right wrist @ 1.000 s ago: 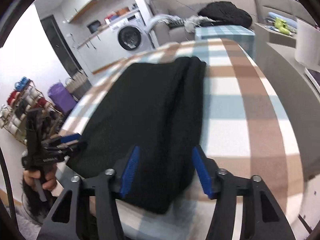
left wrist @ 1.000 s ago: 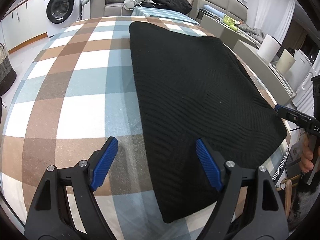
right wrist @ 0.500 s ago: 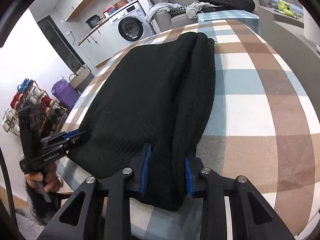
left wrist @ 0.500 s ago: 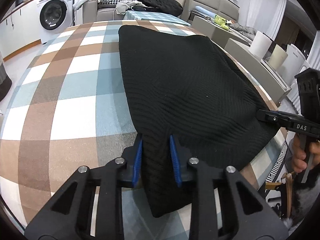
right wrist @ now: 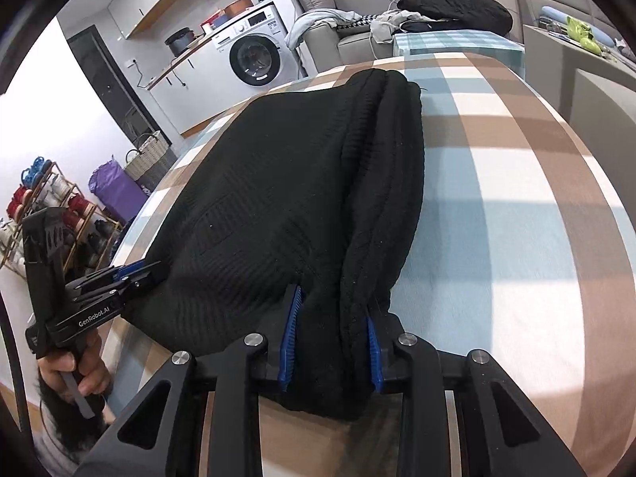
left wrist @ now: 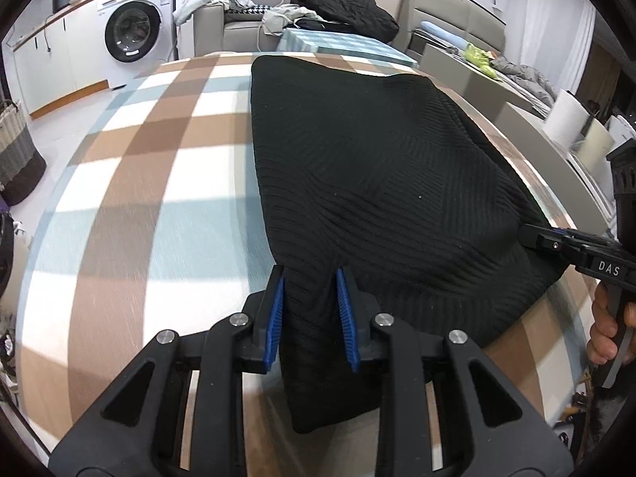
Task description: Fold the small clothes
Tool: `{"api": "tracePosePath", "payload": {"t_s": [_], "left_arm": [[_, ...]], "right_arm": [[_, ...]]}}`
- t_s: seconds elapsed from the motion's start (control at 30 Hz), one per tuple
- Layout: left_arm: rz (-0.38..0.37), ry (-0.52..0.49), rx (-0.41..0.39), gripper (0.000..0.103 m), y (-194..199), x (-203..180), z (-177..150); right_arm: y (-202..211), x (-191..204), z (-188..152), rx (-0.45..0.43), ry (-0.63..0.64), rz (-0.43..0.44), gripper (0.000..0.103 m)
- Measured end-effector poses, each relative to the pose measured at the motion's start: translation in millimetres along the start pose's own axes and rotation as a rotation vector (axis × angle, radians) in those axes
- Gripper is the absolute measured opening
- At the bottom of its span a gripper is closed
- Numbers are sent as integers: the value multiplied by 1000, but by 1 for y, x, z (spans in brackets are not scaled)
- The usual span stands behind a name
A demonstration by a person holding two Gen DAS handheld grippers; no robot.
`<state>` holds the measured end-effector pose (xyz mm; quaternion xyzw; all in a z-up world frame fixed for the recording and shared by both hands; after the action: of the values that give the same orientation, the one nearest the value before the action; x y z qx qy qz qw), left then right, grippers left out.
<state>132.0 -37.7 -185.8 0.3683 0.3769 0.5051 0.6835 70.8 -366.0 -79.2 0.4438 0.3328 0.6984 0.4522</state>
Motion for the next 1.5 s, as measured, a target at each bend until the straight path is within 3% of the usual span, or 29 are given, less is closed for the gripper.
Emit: {"api": "tracePosePath", "payload": {"t_s": [0.17,0.47,0.73,0.8,0.87,0.9,0.93,0.97,1.07,1.2,1.5], "left_arm": [[12,10,-6,23,-9,9,17],[34,5,-25,23,-11,8,20],[41,18,-76,28,4,8,13],[47,15,-100,41,13,7,9],[49,11,-131,58,24,4,5],[52,7,-149,69,30,2,1],[56,3,-166,74,36,1,-2],[58,2,-180,80,42,-1,-5],[51,-6,-220,85,59,-7,-16],[65,-24,-278,102,79,-13,-29],[106,-36,-339,102,97,-21,-40]], "right_arm": [[-7,2,14,-10,-13,-16,30],[-5,2,14,-15,-5,-19,31],[4,3,16,-52,8,-63,43],[13,5,14,-78,29,-82,48],[23,8,12,-111,48,-82,74],[30,10,10,-134,55,-79,81],[37,13,8,-157,66,-73,95],[43,16,6,-175,77,-68,102],[60,25,-2,-245,114,-68,103],[78,35,-15,-332,162,-82,103],[97,44,-29,-422,208,-36,103]]}}
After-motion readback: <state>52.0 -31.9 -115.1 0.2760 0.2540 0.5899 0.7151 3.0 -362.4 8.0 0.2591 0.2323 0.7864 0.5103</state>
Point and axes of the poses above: each gripper's, at about its wrist camera, not at the fingertips, and y roughly against the way its jaws point, x to its left, z to its top, the point moved 7 cm from there along -y, roughly the way its jaws point, and after that the axes turned 12 degrees about x, right-handed, at the moved point
